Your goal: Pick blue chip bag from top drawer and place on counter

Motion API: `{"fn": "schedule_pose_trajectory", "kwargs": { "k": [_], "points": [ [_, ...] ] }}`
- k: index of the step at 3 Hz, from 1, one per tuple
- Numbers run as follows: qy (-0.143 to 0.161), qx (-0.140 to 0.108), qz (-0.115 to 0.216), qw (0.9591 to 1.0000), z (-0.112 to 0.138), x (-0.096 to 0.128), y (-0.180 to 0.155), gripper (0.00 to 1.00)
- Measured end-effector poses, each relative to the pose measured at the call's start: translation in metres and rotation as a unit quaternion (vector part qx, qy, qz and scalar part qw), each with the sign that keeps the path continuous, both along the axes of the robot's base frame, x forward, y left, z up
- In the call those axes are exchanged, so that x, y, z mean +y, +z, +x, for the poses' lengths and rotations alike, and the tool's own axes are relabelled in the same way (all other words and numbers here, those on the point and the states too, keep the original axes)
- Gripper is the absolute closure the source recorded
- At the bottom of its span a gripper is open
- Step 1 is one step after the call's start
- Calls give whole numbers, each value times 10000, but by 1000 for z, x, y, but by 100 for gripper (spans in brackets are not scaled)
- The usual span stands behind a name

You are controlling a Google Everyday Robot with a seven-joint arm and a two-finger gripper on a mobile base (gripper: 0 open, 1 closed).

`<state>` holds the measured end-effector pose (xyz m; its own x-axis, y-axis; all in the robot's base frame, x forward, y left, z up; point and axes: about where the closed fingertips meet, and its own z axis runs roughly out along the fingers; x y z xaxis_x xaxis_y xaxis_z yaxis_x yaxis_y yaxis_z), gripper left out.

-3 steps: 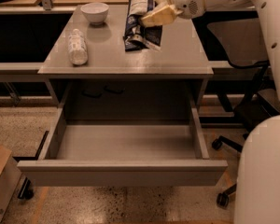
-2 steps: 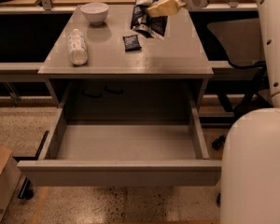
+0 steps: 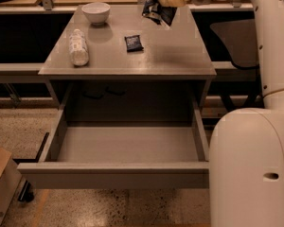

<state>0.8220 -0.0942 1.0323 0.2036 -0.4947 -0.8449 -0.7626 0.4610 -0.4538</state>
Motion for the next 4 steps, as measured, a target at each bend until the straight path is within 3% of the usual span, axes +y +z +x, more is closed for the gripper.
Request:
{"fn": "schedule_pose_trajectory", "kwargs": {
  "k": [2, 3, 4],
  "points": [
    [-7, -20, 38, 10000, 5, 6, -2, 35],
    [249, 259, -36, 9993, -7, 14, -17, 13],
    [617, 797, -213, 9947, -28, 23, -45, 0]
  ]
}}
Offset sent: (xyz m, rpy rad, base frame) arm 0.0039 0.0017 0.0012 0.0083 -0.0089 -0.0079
